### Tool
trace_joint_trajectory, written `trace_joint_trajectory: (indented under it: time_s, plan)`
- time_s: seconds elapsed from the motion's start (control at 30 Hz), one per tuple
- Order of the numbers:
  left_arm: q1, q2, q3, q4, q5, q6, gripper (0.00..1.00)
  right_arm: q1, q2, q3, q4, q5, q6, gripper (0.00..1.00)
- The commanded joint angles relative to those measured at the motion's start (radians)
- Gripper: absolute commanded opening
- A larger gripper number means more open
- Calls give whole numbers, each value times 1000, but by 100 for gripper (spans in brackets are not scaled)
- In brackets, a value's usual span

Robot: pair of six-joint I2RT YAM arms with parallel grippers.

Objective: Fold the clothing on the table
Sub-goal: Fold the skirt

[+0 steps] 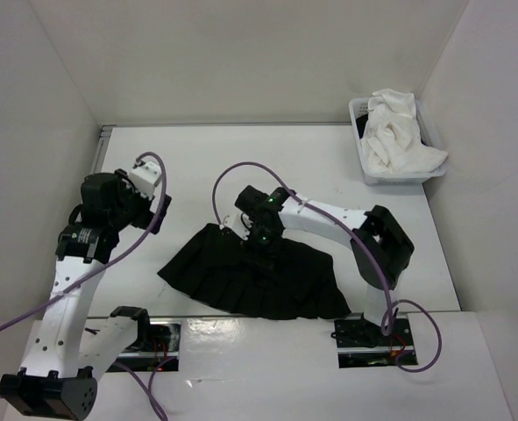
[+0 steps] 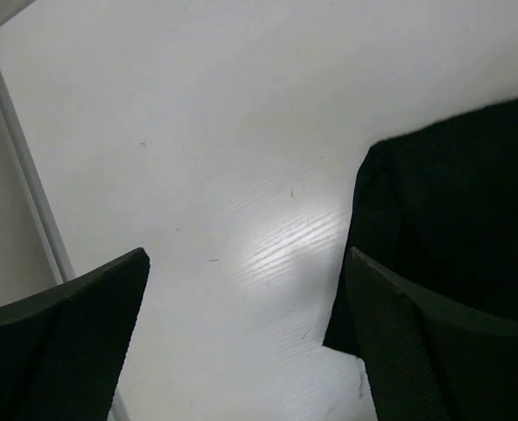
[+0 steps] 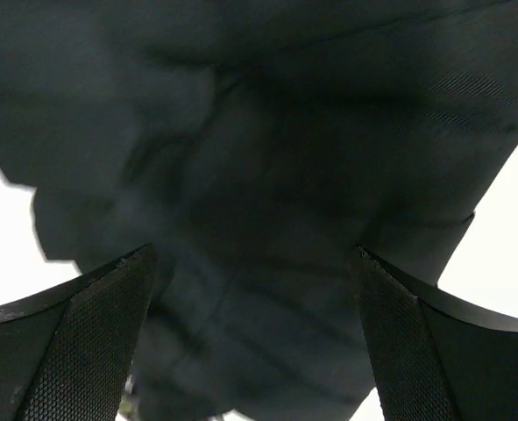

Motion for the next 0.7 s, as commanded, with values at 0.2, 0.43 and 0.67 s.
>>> trace_joint_trajectory:
  time_s: [0.2, 0.43, 0.67]
  plan:
    - [55, -79, 41, 32, -98, -307, 100, 47, 77, -46, 185, 134, 84, 93]
    - [105, -94, -44, 68, -63, -307, 100, 65, 77, -79, 196, 125, 84, 79]
    - [115, -94, -53, 78, -63, -298, 100, 65, 77, -79, 205, 134, 75, 22]
